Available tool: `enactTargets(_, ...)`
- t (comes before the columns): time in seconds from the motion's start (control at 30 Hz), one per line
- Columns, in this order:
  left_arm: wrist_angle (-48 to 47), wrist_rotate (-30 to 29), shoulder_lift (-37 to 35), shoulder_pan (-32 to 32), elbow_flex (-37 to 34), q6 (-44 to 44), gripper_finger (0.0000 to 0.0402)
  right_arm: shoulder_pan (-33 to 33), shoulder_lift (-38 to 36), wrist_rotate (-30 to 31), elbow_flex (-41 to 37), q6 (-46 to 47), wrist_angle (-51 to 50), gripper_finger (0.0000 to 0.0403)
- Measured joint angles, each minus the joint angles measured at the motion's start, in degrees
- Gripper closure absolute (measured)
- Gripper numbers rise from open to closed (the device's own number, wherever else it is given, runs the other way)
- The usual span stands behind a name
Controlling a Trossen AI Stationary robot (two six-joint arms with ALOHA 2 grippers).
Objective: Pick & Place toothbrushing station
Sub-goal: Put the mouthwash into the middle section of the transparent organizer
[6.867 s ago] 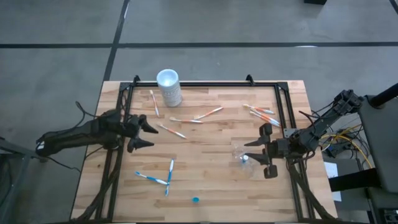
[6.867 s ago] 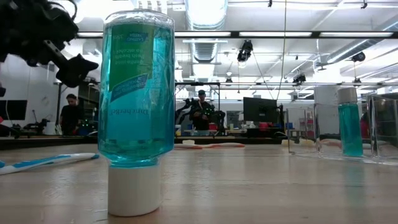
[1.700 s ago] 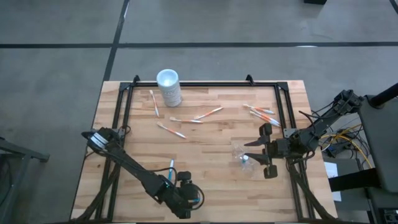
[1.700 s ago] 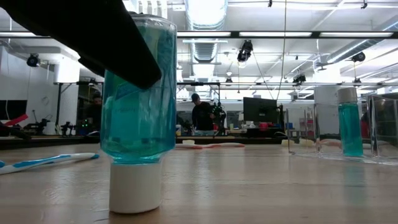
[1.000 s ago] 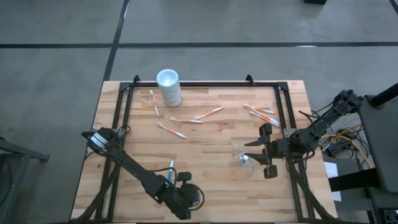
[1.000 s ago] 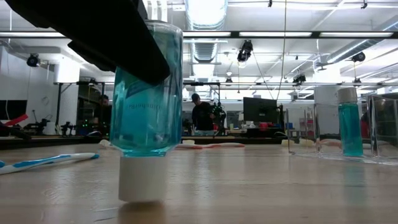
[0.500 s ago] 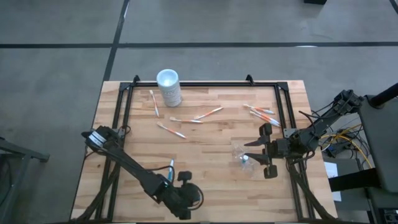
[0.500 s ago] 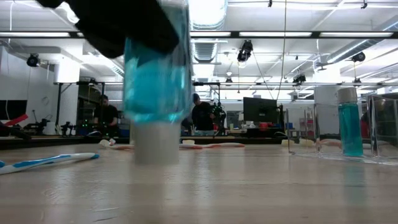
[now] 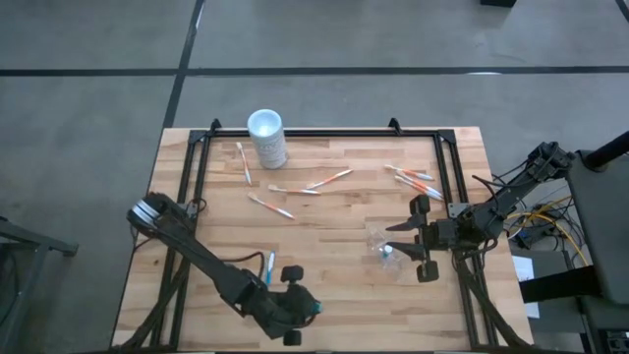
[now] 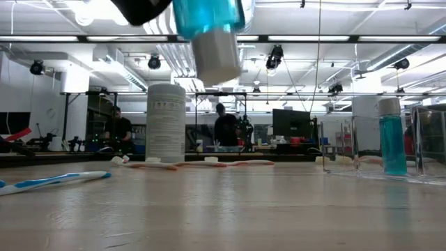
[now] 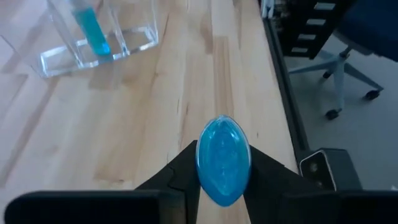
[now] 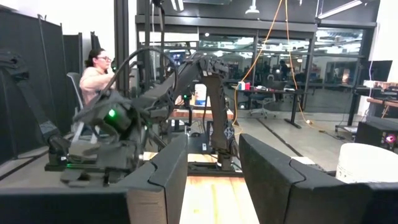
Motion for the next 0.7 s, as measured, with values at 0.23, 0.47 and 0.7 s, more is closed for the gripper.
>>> enactTargets(0.23,0.5,-3.1,-0.6,0.1,-0.1,3.4,0.0305,0.0,0.0,0.0,-0.1,0.0,-0.1,0.0262)
enactTargets(0.47,3.6,-8.3,-2.1,-0.1,0.0,6.9,0.0306,0.0,0.0,0.0,-0.1,0.0,-0.2,0.0262)
enactTargets(0.7,6.8,-10.7,-4.8,0.1,-0.2,9.5,0.0314,0.0,0.0,0.0,-0.1,0.0,-0.3,0.0262)
